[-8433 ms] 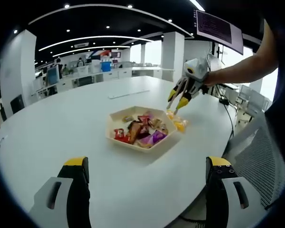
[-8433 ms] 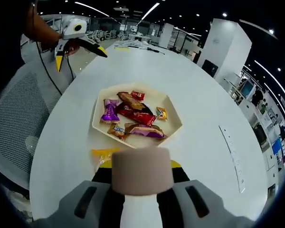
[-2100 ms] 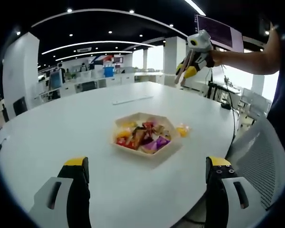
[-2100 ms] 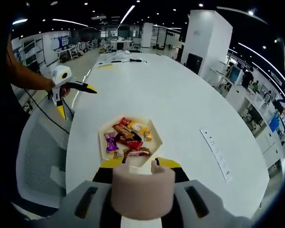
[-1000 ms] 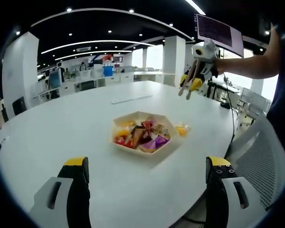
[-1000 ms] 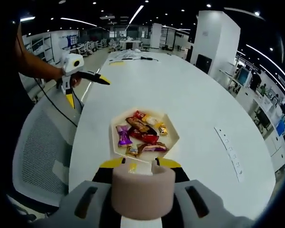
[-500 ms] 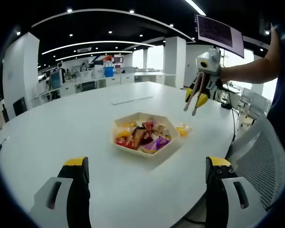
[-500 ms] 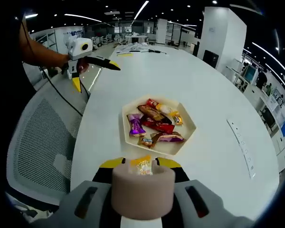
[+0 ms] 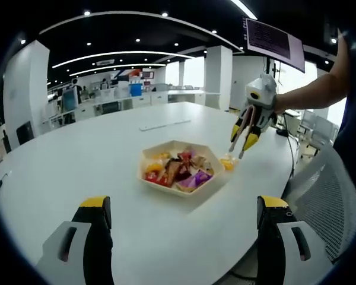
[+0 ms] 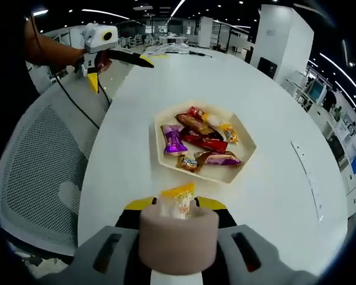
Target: Place the target food into the container with the food tongs after gripping and lifting it, then release it inside without dropping or visibly crushing the food.
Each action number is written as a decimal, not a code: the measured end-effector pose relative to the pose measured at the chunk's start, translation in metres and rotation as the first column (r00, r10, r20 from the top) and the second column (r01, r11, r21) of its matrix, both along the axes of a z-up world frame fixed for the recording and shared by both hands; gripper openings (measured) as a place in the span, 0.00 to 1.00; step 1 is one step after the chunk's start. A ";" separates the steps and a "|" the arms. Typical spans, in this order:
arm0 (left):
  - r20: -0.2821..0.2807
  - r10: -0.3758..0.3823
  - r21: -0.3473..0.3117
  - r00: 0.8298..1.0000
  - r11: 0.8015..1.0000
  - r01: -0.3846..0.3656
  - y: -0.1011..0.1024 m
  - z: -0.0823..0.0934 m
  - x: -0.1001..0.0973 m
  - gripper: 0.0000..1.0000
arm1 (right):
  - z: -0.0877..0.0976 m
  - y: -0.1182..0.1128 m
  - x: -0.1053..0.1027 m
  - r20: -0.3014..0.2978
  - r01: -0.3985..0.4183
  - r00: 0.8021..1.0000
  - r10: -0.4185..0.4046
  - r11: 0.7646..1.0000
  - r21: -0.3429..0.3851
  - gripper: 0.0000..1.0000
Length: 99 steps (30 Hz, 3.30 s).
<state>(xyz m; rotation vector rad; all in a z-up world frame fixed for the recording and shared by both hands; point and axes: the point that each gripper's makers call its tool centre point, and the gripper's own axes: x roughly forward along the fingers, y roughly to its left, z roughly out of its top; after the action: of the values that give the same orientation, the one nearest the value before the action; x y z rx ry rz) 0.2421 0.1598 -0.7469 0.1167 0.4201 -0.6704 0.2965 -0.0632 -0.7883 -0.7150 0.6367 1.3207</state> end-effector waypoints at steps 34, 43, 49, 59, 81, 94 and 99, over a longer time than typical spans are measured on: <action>-0.009 0.006 -0.009 1.000 1.000 -0.006 0.001 0.000 0.000 0.99 | -0.021 0.002 0.025 0.028 0.059 0.998 -0.058 0.996 -0.060 0.19; -0.008 0.003 -0.010 1.000 1.000 -0.003 0.001 0.000 0.000 0.99 | -0.015 -0.005 0.026 -0.014 0.114 0.993 -0.115 0.992 -0.054 0.19; -0.007 0.003 -0.009 1.000 1.000 -0.003 0.001 0.000 0.000 0.99 | -0.010 -0.007 0.028 -0.036 0.137 0.990 -0.139 0.989 -0.047 0.18; -0.003 0.001 -0.007 1.000 1.000 -0.001 0.000 0.001 0.000 0.99 | 0.024 -0.010 0.045 -0.040 0.169 0.985 -0.170 0.985 -0.027 0.17; 0.018 0.003 -0.013 1.000 1.000 -0.003 0.001 0.006 0.000 0.99 | 0.109 -0.018 0.082 0.016 0.200 0.980 -0.200 0.980 -0.012 0.18; 0.031 0.003 -0.017 1.000 1.000 -0.003 0.000 0.009 0.000 0.99 | 0.117 -0.013 0.084 0.040 0.195 0.980 -0.194 0.981 -0.015 0.18; 0.030 0.001 -0.017 1.000 1.000 0.000 0.000 0.008 0.000 0.99 | 0.118 -0.008 0.085 0.043 0.196 0.980 -0.195 0.981 -0.012 0.18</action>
<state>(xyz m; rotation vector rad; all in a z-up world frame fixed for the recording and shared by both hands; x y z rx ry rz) 0.2421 0.1596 -0.7384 0.1107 0.3857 -0.6709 0.3819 -0.0709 -0.6704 -0.6730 0.6674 1.1182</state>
